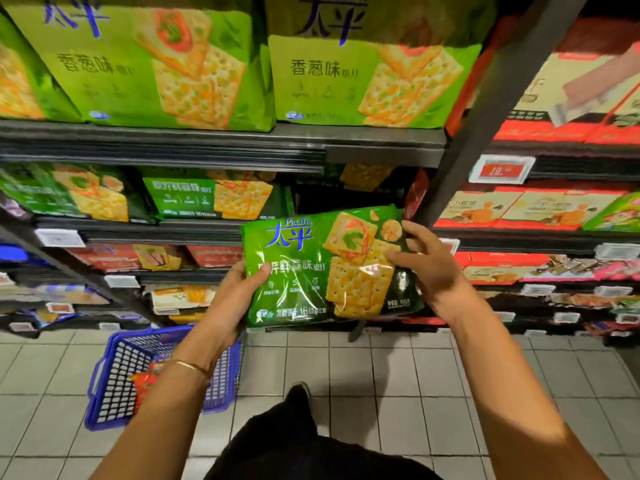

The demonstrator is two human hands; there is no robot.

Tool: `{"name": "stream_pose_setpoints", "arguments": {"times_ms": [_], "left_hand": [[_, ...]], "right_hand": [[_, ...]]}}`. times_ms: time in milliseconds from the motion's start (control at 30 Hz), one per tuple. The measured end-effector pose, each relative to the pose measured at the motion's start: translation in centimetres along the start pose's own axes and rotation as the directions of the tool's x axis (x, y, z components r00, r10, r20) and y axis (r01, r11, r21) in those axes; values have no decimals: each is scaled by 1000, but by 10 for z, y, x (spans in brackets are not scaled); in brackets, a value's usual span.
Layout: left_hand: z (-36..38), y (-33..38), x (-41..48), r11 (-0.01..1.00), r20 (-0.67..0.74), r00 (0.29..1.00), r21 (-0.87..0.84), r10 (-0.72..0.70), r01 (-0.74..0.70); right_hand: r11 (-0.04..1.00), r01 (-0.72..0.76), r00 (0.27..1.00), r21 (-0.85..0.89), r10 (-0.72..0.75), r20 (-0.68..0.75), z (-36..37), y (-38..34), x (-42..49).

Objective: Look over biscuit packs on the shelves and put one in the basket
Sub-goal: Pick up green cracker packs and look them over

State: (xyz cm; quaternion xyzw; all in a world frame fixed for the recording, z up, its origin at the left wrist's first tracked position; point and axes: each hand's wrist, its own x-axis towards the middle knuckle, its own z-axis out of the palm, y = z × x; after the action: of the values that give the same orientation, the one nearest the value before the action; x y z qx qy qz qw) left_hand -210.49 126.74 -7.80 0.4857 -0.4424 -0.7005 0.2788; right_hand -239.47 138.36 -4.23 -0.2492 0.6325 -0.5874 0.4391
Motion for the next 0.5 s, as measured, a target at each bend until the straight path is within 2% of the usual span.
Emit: {"name": "stream_pose_setpoints", "arguments": {"times_ms": [100, 200, 267, 433, 500], "left_hand": [[13, 12, 40, 942, 24, 992, 311, 122, -123], [31, 24, 73, 839, 88, 976, 500, 197, -214], [45, 32, 88, 807, 87, 970, 541, 227, -237], [73, 46, 104, 836, 23, 975, 510, 222, -202], [78, 53, 107, 855, -5, 976, 483, 219, -189]], "right_hand": [[999, 39, 984, 23, -34, -178, 11, 5, 5], [994, 110, 932, -25, -112, -344, 24, 7, 3], [983, 180, 891, -40, -181, -417, 30, 9, 4], [947, 284, 827, -147, -320, -462, 56, 12, 2], [940, 327, 810, -97, -332, -484, 65, 9, 6]]}}
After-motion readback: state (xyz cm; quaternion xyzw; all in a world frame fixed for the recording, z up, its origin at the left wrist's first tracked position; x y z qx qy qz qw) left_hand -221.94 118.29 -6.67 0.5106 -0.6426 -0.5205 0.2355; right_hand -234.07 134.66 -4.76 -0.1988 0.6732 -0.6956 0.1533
